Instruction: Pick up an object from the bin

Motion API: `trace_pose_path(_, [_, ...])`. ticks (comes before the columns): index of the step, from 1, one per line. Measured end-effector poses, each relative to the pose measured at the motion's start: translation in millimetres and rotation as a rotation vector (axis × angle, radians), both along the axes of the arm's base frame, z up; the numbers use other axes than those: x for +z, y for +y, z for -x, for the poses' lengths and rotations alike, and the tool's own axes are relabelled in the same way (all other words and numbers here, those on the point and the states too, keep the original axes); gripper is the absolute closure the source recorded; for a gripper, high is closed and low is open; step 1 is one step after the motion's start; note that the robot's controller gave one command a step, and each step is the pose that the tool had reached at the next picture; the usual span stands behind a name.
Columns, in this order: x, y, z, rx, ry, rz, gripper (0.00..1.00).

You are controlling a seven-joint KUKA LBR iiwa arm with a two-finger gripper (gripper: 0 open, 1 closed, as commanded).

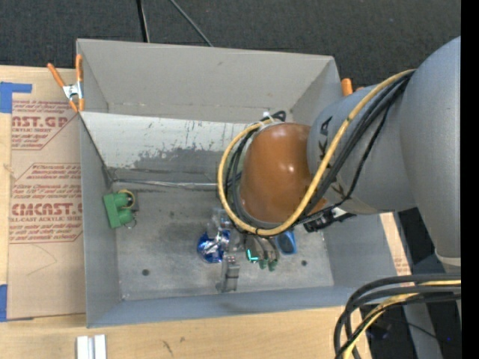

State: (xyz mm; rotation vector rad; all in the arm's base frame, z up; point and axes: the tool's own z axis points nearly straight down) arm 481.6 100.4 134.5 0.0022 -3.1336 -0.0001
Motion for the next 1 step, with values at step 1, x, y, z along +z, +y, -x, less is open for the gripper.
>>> trace_pose_path(1, [-66.0,-25.3,-31.5,-0.063,-0.016,-0.003,0.00])
